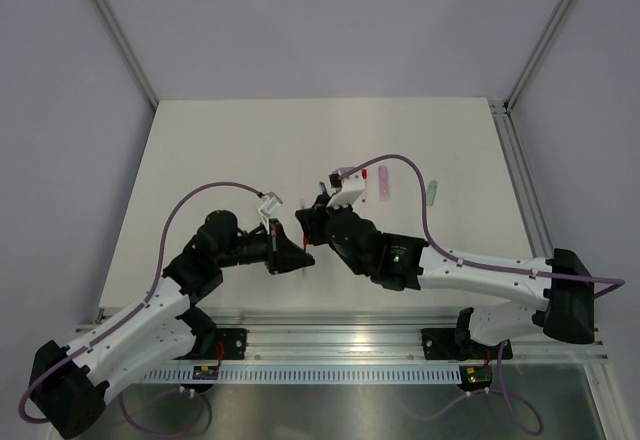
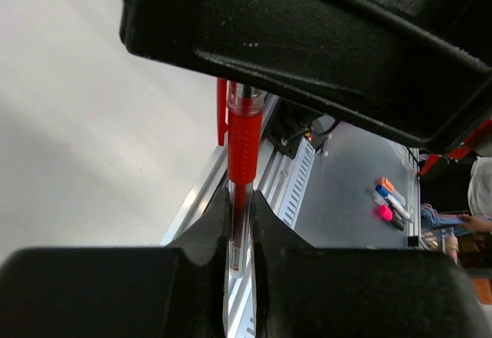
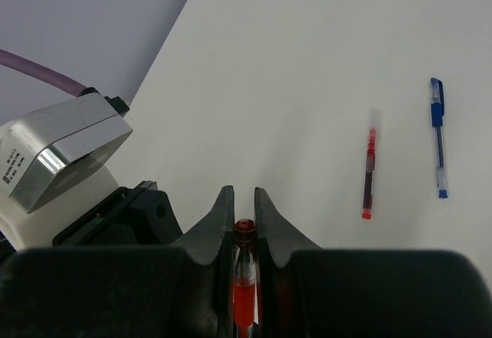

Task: Insert the pens into the pen caps
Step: Place the pen at the center of the board.

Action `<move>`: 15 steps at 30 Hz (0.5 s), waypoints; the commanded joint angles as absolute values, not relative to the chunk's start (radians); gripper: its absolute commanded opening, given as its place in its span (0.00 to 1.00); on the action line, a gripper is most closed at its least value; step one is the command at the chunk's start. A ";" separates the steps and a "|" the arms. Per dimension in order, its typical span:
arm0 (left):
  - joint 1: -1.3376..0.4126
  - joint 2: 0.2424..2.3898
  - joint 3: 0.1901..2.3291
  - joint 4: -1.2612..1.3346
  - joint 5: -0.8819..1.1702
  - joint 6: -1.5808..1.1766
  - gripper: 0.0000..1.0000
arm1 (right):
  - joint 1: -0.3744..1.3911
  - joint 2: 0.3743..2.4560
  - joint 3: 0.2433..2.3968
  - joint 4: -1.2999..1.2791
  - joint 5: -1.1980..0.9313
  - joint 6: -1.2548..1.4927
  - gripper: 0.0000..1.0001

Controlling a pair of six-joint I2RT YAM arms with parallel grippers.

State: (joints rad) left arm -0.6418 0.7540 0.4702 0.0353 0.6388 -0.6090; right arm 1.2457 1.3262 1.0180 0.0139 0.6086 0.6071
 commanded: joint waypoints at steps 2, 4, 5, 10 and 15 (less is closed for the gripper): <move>-0.604 0.744 0.623 0.468 0.471 -0.653 0.00 | 1.367 1.391 0.925 -0.258 0.455 0.698 0.00; -0.604 0.733 0.620 0.425 0.465 -0.637 0.00 | 1.364 1.362 0.928 -0.255 0.506 0.686 0.00; -0.604 0.710 0.612 0.411 0.463 -0.634 0.00 | 1.362 1.329 0.928 -0.249 0.514 0.678 0.00; -0.604 0.667 0.542 0.341 0.479 -0.641 0.00 | 1.359 1.362 0.998 -0.233 0.526 0.614 0.00; -0.606 0.647 0.424 0.417 0.506 -0.718 0.00 | 1.319 1.364 1.063 -0.200 0.526 0.617 0.26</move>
State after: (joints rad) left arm -0.6415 0.6746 0.4259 0.0723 0.6498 -0.6510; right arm 1.2797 1.3300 1.0668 -0.0254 0.6636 0.6243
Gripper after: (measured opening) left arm 0.100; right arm 0.196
